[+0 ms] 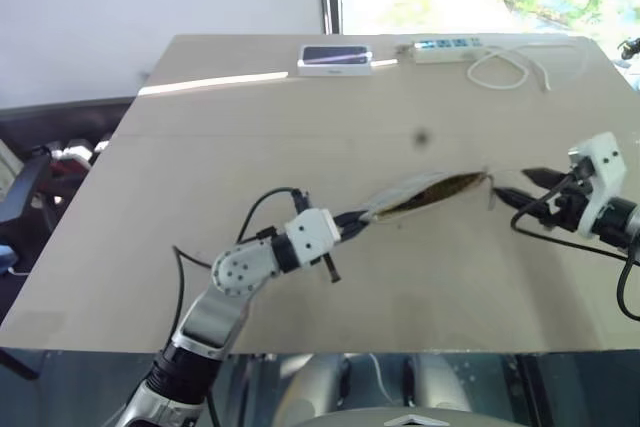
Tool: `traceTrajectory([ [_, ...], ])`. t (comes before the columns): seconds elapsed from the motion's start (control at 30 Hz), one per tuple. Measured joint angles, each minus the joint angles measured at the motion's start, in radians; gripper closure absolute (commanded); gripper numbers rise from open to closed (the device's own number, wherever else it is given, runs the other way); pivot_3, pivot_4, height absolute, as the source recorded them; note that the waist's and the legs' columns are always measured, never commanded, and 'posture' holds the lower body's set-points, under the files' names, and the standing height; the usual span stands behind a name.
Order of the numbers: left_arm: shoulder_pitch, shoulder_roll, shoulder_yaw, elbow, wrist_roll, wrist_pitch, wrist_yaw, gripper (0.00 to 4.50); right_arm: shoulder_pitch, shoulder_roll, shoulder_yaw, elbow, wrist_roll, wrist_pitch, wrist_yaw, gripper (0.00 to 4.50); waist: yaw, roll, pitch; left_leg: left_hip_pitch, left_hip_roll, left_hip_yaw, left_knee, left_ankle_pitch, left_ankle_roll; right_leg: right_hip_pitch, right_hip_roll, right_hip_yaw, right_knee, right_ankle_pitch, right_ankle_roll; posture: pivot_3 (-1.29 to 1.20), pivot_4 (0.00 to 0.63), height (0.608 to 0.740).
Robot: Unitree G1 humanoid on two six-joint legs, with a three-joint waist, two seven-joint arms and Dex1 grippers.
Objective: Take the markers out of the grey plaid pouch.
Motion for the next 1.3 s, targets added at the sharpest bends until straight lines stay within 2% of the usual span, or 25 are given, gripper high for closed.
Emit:
traceTrajectory([
  [0.03, -0.001, -0.006, 0.000, -0.022, -0.016, 0.033, -0.001, 4.50, -0.002, 0.000, 0.022, -0.039, 0.030, 0.016, 0.014, 0.79, 0.000, -0.001, 0.001, 0.000, 0.000, 0.000, 0.000, 0.000, 0.000, 0.000, 0.000, 0.000, 0.000, 0.000, 0.000, 0.00, 0.150, 0.738],
  [0.13, -0.003, -0.010, 0.000, -0.054, -0.045, 0.086, -0.008, 4.50, -0.025, 0.013, 0.070, -0.075, 0.062, 0.035, 0.016, 1.54, 0.001, -0.003, 0.002, 0.000, 0.000, 0.000, 0.001, 0.000, 0.000, 0.000, 0.000, 0.000, 0.000, 0.000, 0.000, 0.00, 0.150, 0.738],
  [0.17, -0.004, -0.011, 0.000, -0.059, -0.050, 0.097, -0.011, 4.50, -0.042, 0.020, 0.075, -0.074, 0.065, 0.038, 0.010, 2.10, 0.001, -0.003, 0.002, 0.000, 0.000, 0.000, 0.001, 0.000, 0.000, 0.000, 0.000, 0.000, 0.000, 0.000, 0.000, 0.00, 0.150, 0.738],
  [0.33, -0.006, -0.011, 0.002, -0.065, -0.058, 0.133, -0.025, 4.50, -0.104, 0.022, 0.093, -0.072, 0.082, 0.060, -0.009, 4.18, 0.001, -0.004, 0.002, -0.001, 0.000, -0.001, 0.001, 0.000, 0.000, 0.000, 0.000, -0.001, 0.000, 0.000, 0.000, 0.00, 0.150, 0.738],
  [0.37, -0.006, -0.012, 0.002, -0.071, -0.065, 0.139, -0.026, 4.50, -0.106, 0.022, 0.108, -0.068, 0.082, 0.068, -0.008, 4.48, 0.002, -0.004, 0.002, -0.002, 0.000, -0.001, 0.001, 0.000, 0.000, 0.000, 0.000, -0.001, -0.001, 0.000, 0.000, 0.00, 0.150, 0.738],
  [0.57, -0.006, -0.016, 0.001, -0.080, -0.074, 0.152, -0.033, 4.50, -0.109, 0.017, 0.147, -0.045, 0.067, 0.080, -0.013, 4.48, 0.001, -0.004, 0.002, -0.003, 0.000, -0.001, 0.001, 0.000, 0.000, -0.002, 0.000, -0.002, -0.002, 0.000, 0.000, 0.00, 0.150, 0.738],
  [0.73, -0.018, -0.052, 0.002, -0.080, -0.122, 0.203, -0.043, 4.50, -0.131, -0.053, 0.302, -0.034, -0.088, -0.012, 0.043, 4.48, 0.001, -0.004, 0.002, -0.003, 0.000, -0.001, 0.002, 0.000, 0.000, -0.002, 0.000, -0.002, -0.001, 0.000, 0.000, 0.00, 0.150, 0.738],
  [0.83, -0.036, -0.090, 0.001, -0.079, -0.173, 0.268, -0.044, 4.50, -0.174, -0.101, 0.409, -0.018, -0.194, -0.082, 0.103, 3.62, 0.001, -0.004, 0.002, -0.004, 0.000, -0.001, 0.002, 0.000, 0.000, -0.002, 0.000, -0.002, -0.001, 0.000, 0.000, 0.00, 0.150, 0.738],
  [1.07, -0.061, -0.160, 0.000, -0.057, -0.297, 0.410, -0.066, 4.50, -0.302, -0.213, 0.539, -0.007, -0.333, -0.126, 0.257, 0.36, 0.001, -0.005, 0.003, -0.005, 0.000, -0.002, 0.004, 0.000, 0.000, -0.003, 0.000, -0.003, -0.001, 0.000, 0.000, 0.00, 0.150, 0.738],
  [1.1, -0.063, -0.163, 0.001, -0.058, -0.316, 0.428, -0.068, 4.50, -0.313, -0.221, 0.544, -0.008, -0.340, -0.126, 0.271, 0.10, 0.001, -0.005, 0.003, -0.005, 0.000, -0.002, 0.004, 0.000, 0.000, -0.003, 0.000, -0.004, -0.001, 0.000, 0.000, 0.00, 0.150, 0.738],
  [1.3, -0.056, -0.134, 0.005, -0.054, -0.374, 0.515, -0.104, 4.50, -0.363, -0.239, 0.646, -0.033, -0.417, -0.120, 0.347, 0.10, 0.000, -0.005, 0.003, -0.006, 0.000, -0.002, 0.003, 0.000, 0.000, -0.003, 0.000, -0.003, -0.001, 0.000, 0.000, 0.00, 0.150, 0.738],
])
